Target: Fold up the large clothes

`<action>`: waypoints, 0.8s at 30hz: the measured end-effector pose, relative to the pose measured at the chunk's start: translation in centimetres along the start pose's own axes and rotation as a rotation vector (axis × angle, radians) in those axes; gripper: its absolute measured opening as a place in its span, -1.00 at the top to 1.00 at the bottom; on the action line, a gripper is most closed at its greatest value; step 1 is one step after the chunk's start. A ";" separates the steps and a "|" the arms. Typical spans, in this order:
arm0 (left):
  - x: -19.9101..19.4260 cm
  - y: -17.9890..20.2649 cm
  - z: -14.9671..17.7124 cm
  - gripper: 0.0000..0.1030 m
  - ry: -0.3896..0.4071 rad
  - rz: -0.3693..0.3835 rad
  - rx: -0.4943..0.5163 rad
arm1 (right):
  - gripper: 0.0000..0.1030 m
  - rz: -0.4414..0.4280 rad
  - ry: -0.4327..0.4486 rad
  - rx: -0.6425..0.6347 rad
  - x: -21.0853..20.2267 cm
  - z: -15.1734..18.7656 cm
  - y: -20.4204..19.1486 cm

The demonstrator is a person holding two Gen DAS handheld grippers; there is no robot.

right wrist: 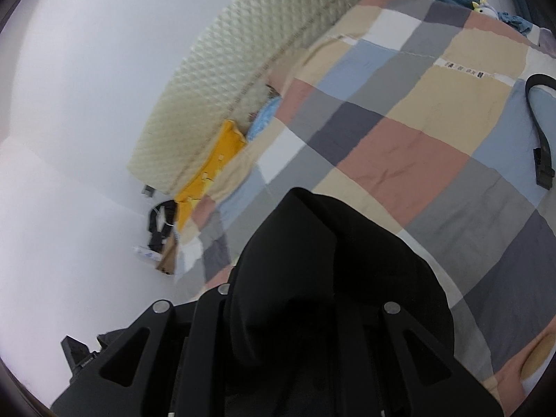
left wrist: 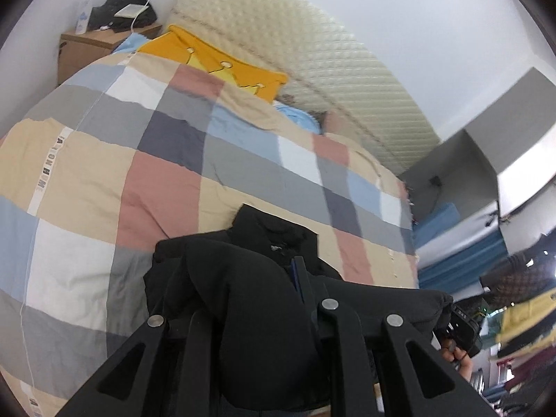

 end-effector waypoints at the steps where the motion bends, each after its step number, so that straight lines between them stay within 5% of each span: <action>1: 1.0 -0.4 -0.5 0.63 -0.003 -0.003 -0.017 | 0.69 0.008 -0.011 0.009 0.9 -0.3 0.4; 9: 6.6 -2.2 -3.7 0.63 0.004 -0.030 -0.112 | 0.67 0.054 -0.047 0.021 6.1 -2.6 1.7; 24: 18.3 -5.0 -7.6 0.60 -0.053 -0.191 -0.112 | 0.65 0.293 -0.120 -0.046 18.1 -5.7 4.8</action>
Point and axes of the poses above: each gripper's, at about its wrist camera, not at the fingertips, and x roughly the way its jaws point, y to its right, z to its underside, the point moved 4 cm from there along x, roughly the way its jaws point, and after that the axes turned 4 degrees about -y, right-handed, at the moved point
